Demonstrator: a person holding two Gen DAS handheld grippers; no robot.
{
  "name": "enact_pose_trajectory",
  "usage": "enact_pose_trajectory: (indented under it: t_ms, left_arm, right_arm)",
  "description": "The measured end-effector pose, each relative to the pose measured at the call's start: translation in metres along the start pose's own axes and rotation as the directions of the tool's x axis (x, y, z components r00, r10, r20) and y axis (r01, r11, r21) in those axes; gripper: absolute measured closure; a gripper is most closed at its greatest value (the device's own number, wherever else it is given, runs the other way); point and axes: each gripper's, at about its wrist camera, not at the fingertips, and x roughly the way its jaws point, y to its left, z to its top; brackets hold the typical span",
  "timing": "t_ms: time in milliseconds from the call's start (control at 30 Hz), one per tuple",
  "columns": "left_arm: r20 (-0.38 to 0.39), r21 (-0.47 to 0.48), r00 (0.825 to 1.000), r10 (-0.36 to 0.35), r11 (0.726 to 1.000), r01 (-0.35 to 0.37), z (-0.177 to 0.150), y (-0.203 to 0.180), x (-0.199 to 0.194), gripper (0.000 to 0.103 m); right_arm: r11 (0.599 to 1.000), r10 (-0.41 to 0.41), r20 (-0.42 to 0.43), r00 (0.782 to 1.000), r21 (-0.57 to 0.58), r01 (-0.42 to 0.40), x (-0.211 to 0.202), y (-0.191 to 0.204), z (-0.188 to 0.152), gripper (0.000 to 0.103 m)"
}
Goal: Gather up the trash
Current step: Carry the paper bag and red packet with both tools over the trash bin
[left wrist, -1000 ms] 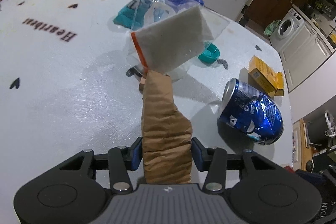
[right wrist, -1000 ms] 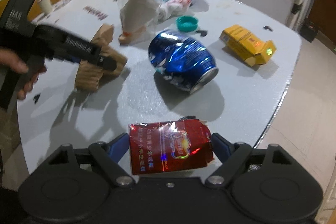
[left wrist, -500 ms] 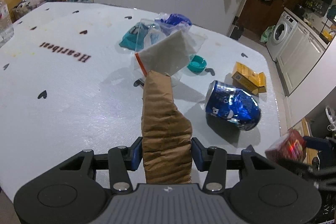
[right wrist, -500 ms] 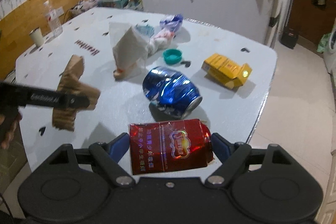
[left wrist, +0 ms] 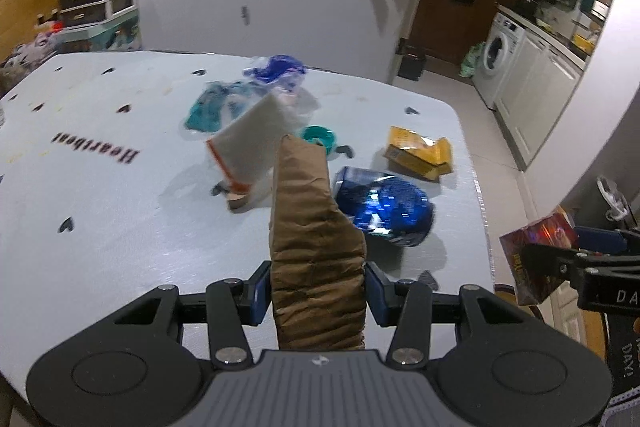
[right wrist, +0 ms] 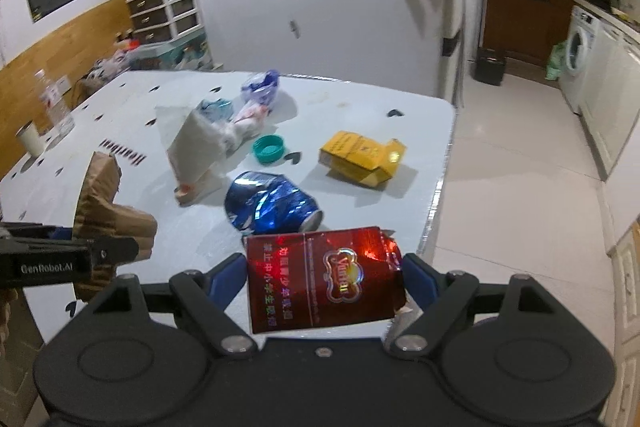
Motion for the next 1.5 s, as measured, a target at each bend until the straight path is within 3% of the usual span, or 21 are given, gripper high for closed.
enact_pose_trajectory:
  t_ms: [367,967,1233,1500]
  left_arm:
    - [-0.027,0.103,0.997,-0.078,0.991,0.080,0.012,-0.062,0.018,0.054]
    - [-0.161,0.185,0.977,-0.140,0.968,0.169,0.016,-0.201,0.080,0.054]
    - [-0.253,0.187,0.956,-0.148,0.962,0.199,-0.001,-0.261,0.121,0.054]
    - [-0.373,0.197,0.916,-0.148,0.952,0.234,-0.026,-0.315,0.179,0.053]
  right_arm:
    - [0.991,-0.089,-0.007,0.996,0.099,0.089,-0.016,-0.049,-0.009,0.018]
    - [0.962,-0.119,-0.059,0.991,0.241,0.130,-0.021,-0.191,-0.037,0.018]
    - [0.947,-0.109,-0.116,0.987,0.291,0.139,-0.010,-0.254,-0.063,0.018]
    - [0.917,-0.102,-0.204,0.974,0.361,0.172,0.015,-0.310,-0.094,0.018]
